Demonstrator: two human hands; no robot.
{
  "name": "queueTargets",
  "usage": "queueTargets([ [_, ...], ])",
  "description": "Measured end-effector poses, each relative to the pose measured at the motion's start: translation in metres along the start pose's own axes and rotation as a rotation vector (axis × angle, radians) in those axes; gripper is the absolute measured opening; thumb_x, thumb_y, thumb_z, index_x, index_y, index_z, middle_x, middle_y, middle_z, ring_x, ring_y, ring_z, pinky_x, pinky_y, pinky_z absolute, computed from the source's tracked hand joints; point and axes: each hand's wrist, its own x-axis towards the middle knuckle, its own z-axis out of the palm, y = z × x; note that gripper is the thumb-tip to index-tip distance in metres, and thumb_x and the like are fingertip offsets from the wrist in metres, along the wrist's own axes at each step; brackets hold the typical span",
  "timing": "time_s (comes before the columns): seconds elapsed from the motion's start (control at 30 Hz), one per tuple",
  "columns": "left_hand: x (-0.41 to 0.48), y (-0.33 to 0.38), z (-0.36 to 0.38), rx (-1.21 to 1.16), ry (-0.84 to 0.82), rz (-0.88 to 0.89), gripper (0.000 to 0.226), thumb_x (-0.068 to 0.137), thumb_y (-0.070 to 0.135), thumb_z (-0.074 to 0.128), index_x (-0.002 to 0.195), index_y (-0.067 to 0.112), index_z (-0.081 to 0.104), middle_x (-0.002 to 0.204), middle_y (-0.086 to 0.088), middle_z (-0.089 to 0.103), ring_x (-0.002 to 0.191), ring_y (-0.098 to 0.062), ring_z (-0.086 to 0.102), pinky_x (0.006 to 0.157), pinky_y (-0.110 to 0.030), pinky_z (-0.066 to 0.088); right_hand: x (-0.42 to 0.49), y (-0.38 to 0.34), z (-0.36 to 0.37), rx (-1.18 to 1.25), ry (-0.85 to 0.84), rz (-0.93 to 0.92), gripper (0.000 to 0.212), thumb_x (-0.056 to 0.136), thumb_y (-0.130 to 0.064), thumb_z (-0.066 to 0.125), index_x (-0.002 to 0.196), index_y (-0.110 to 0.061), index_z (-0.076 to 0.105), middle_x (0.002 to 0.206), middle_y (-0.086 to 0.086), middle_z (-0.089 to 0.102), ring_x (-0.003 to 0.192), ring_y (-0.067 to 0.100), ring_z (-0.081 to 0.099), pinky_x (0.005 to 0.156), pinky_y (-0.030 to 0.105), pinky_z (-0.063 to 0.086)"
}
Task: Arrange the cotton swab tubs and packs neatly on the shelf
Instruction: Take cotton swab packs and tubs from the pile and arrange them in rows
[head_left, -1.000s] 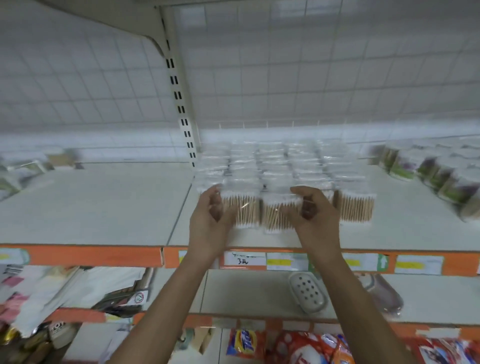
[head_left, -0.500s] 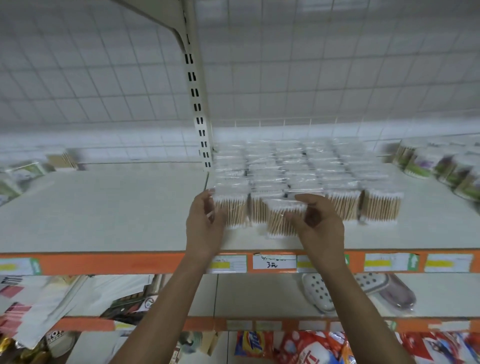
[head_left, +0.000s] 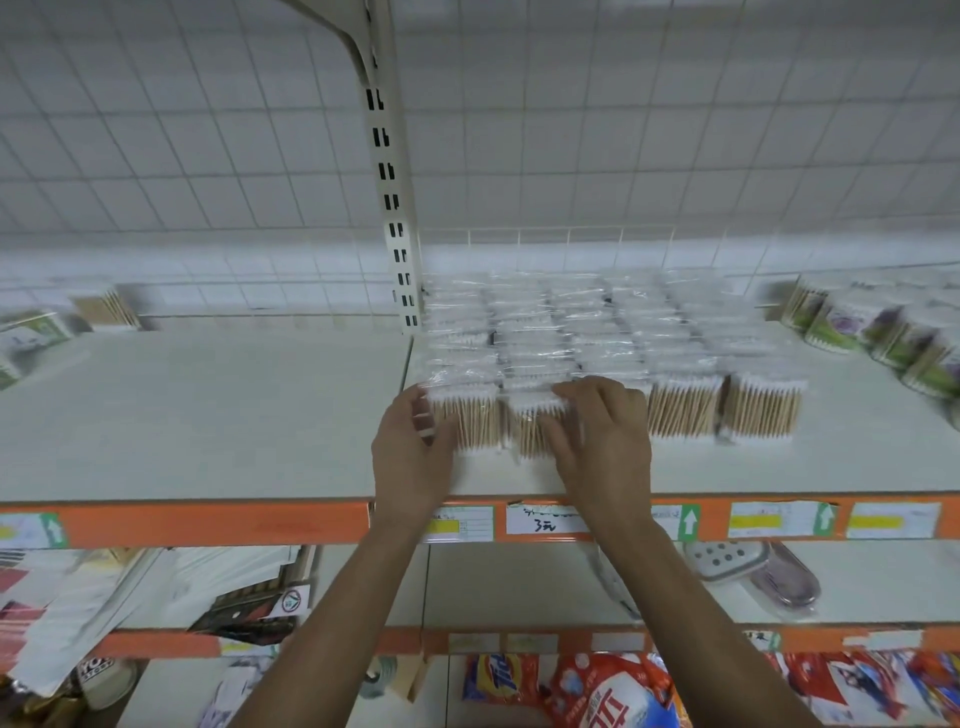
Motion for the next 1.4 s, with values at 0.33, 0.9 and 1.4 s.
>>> queueTargets([
  [0.33, -0.004, 0.004, 0.001, 0.158, -0.028, 0.076, 0.032, 0.088, 0.017, 0.061, 0.119, 0.013, 0.057, 0.107, -0.003, 0.055, 0.091, -0.009, 0.05, 0.067, -0.002, 0.033, -0.003, 0.003, 0.005, 0.084, -0.025, 0.109, 0.028, 0.079, -0.01, 0.073, 0.106, -0.008, 0.064, 0.118, 0.014, 0.048, 0.082, 0.026, 0.06, 0.074, 0.03, 0.051],
  [0.9, -0.002, -0.001, 0.002, 0.235, -0.099, 0.114, 0.013, 0.084, 0.017, 0.061, 0.095, 0.012, 0.057, 0.092, -0.002, 0.057, 0.086, -0.011, 0.048, 0.065, -0.009, 0.034, -0.01, -0.004, 0.015, 0.071, 0.015, 0.115, 0.034, 0.082, -0.004, 0.067, 0.115, -0.006, 0.058, 0.123, 0.016, 0.043, 0.096, 0.025, 0.055, 0.081, 0.03, 0.049],
  [1.4, 0.0, 0.0, -0.013, 0.274, -0.054, 0.364, 0.056, 0.087, 0.018, 0.057, 0.137, -0.001, 0.039, 0.135, -0.022, 0.041, 0.125, -0.036, 0.04, 0.102, -0.026, 0.028, -0.007, -0.05, 0.025, -0.019, 0.126, 0.031, 0.026, 0.084, -0.011, 0.059, 0.11, -0.008, 0.061, 0.119, 0.017, 0.051, 0.107, 0.025, 0.044, 0.082, 0.039, 0.047],
])
